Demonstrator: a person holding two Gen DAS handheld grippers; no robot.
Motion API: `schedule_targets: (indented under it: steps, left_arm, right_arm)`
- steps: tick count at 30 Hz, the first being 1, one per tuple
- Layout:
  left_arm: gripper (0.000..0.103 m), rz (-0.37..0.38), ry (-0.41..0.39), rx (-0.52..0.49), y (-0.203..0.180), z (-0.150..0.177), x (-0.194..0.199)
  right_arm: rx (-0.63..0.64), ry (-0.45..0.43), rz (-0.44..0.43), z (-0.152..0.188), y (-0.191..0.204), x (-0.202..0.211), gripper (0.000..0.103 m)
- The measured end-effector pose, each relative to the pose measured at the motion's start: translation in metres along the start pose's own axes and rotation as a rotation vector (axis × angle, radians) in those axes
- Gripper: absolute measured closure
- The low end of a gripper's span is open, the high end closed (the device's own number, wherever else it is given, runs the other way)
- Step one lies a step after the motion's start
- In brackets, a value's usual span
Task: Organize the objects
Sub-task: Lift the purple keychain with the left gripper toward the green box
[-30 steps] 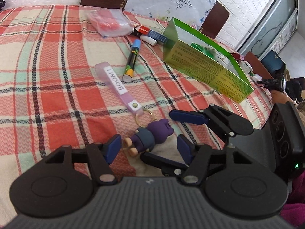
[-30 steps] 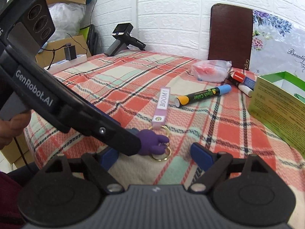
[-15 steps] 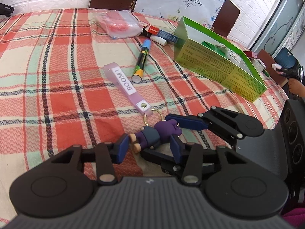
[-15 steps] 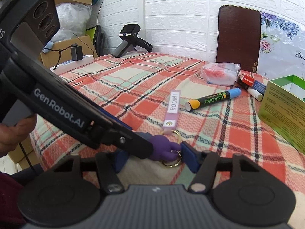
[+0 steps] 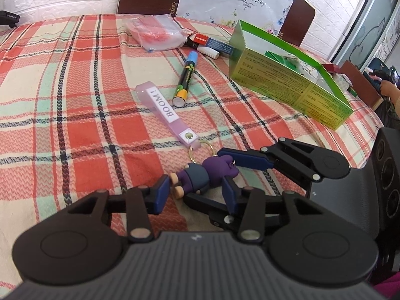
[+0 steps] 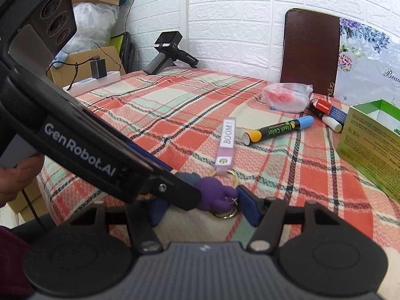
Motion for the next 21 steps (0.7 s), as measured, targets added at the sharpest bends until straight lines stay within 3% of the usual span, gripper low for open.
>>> schedule_targets:
  steps: [21]
  left_arm:
    - [0.056,0.042,0.042,-0.133,-0.06,-0.008,-0.028]
  right_arm:
    - [-0.043,-0.012,0.147,0.021,-0.039,0.033,0.046]
Point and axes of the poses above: each gripper's, at about its wrist camera, not at the fingertips, and x roughly against the way its jaws point, y to its left, z to its underside, the point moved 8 cm from there along -x, roughly the way its jaws point
